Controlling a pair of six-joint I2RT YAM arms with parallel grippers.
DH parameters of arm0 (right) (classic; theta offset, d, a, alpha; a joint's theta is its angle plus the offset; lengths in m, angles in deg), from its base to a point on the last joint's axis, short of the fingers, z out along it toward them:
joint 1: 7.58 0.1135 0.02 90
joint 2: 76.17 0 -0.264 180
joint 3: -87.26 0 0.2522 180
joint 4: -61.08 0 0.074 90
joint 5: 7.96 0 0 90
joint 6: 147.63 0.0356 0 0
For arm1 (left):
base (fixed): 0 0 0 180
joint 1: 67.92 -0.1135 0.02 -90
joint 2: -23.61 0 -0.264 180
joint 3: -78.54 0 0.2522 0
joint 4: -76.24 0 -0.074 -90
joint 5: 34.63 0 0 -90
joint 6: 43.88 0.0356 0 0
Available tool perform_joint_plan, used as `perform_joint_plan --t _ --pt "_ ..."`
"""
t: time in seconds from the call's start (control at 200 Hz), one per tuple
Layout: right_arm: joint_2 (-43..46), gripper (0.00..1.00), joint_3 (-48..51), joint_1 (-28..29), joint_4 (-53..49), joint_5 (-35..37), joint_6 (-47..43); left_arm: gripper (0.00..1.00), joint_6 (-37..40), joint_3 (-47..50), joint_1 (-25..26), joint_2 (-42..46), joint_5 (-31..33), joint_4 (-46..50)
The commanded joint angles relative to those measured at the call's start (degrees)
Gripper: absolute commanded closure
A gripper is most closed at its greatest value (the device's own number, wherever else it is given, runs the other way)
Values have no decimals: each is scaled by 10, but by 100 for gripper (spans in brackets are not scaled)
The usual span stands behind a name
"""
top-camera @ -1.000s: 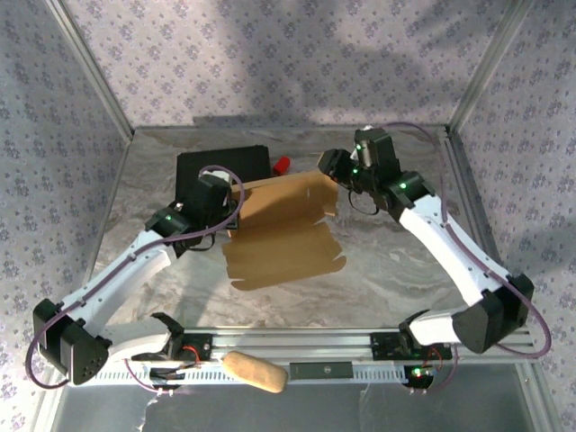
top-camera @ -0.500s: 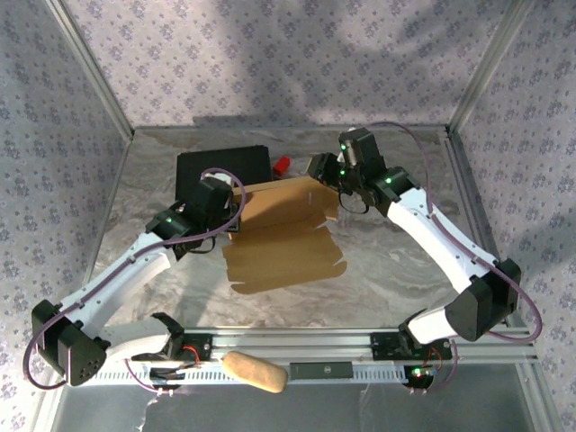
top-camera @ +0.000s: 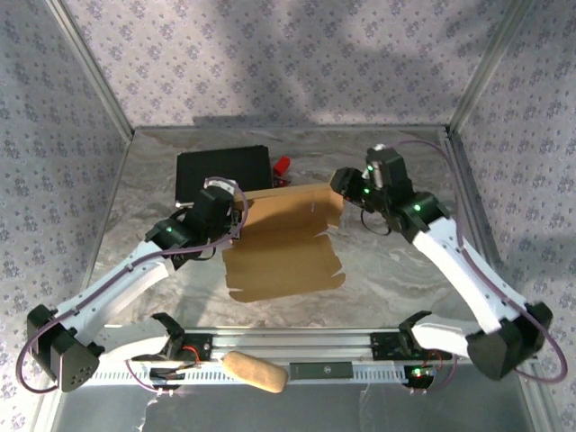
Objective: Fold the paper box
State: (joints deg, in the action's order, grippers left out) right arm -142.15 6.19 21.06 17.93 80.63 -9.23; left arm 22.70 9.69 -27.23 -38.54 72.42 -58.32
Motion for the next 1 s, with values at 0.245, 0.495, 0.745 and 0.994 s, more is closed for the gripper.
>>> perform_joint_plan --t 0.245,0.495,0.745,0.994 --pt "51 54 135 -8 118 -52 233 100 7 -4 15 10 22 -26" --pt "68 55 189 -35 258 -68 306 100 1 0 19 18 18 -25" --pt "90 54 227 -30 307 -57 367 100 -4 0 19 20 17 -31" --pt "41 57 222 -26 328 -65 384 100 -4 -2 20 24 16 -31"
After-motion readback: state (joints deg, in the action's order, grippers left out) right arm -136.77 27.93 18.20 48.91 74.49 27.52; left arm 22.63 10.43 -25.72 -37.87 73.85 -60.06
